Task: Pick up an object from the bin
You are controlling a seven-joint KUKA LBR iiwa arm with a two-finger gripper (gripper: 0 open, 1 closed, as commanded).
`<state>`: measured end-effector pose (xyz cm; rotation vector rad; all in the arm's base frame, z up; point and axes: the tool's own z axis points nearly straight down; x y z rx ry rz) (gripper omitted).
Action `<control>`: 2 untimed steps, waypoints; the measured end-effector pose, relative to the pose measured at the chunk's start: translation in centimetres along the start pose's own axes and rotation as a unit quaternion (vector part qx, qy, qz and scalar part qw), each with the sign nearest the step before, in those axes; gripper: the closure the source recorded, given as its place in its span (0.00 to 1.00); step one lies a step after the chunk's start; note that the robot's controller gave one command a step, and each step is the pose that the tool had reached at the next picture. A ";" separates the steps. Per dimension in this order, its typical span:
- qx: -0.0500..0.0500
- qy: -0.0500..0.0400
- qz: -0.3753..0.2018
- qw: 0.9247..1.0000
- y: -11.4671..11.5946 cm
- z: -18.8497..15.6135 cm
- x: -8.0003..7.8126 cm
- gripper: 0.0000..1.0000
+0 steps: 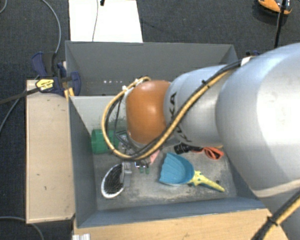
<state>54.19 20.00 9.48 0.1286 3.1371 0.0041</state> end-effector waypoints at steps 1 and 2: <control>-0.001 0.001 -0.018 1.000 -0.2 1.1 0.0 0.00; -0.001 0.003 -0.015 1.000 -0.7 1.6 0.1 0.00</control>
Offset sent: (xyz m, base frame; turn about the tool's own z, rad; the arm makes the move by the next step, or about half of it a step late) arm -0.0022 -0.0166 -0.0248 -0.1376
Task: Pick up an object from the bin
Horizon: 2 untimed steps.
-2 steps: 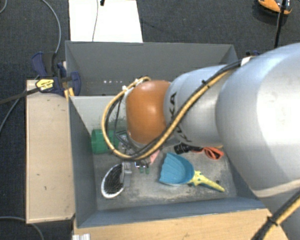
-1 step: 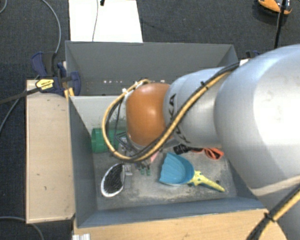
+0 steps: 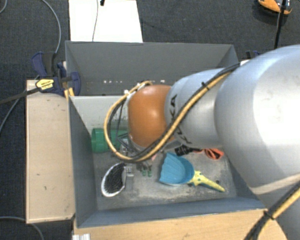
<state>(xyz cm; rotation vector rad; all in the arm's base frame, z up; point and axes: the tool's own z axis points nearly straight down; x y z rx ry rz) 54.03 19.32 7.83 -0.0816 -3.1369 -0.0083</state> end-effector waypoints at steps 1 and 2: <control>0.001 -0.006 -0.141 0.990 -0.5 0.1 1.4 0.00; 0.001 -0.002 -0.233 0.972 -0.7 0.5 2.8 0.00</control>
Offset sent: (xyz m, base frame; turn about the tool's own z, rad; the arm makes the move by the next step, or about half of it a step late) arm -0.0141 -0.0084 -0.0083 -0.4280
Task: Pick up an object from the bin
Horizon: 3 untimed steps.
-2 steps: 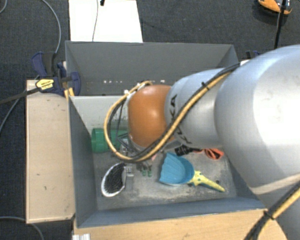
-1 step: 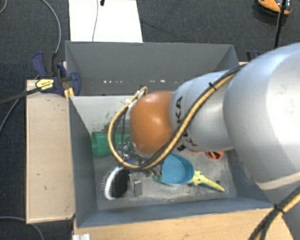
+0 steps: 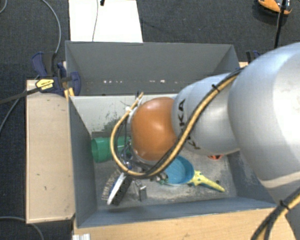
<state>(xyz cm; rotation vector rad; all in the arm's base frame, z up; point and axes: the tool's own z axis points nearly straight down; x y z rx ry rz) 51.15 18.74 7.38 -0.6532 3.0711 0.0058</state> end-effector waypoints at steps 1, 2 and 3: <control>0.000 -0.002 -0.010 1.000 0.3 0.1 -0.2 0.00; -0.001 -0.002 -0.145 0.989 2.9 0.3 -1.2 1.00; -0.001 -0.002 -0.144 0.990 2.9 0.3 -1.2 1.00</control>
Offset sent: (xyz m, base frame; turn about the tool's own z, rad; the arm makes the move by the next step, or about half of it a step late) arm -0.0014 0.0306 -0.0038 -0.2952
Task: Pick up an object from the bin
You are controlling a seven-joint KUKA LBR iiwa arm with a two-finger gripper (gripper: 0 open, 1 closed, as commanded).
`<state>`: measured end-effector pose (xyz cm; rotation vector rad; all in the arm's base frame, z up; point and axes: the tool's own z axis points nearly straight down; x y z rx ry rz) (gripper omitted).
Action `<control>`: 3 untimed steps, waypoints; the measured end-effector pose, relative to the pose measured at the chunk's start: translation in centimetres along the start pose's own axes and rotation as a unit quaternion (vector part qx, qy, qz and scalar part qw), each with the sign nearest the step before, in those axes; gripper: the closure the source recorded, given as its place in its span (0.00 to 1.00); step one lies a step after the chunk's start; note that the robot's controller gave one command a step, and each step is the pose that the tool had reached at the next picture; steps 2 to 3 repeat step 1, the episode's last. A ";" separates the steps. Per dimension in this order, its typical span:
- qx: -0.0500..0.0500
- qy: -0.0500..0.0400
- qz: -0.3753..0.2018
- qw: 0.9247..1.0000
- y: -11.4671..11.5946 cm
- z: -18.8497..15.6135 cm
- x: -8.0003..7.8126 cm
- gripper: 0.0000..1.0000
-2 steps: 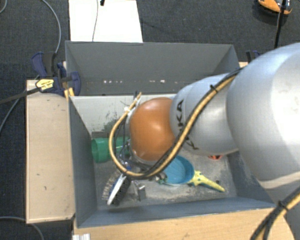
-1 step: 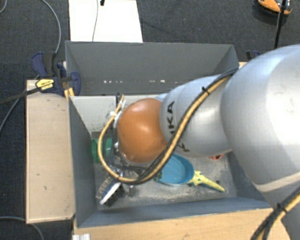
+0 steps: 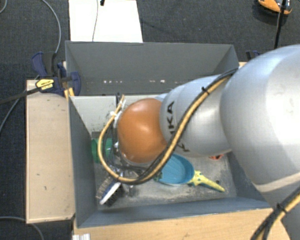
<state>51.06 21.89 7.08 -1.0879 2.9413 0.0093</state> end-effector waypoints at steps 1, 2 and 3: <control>0.001 -0.003 0.014 1.000 0.3 -17.0 -0.7 1.00; 0.001 -0.003 0.014 1.000 0.3 -17.0 -0.7 1.00; 0.001 -0.003 0.014 1.000 0.3 -17.0 -0.7 1.00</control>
Offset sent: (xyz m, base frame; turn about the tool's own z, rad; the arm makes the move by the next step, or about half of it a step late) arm 0.0000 0.0000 0.0000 0.0000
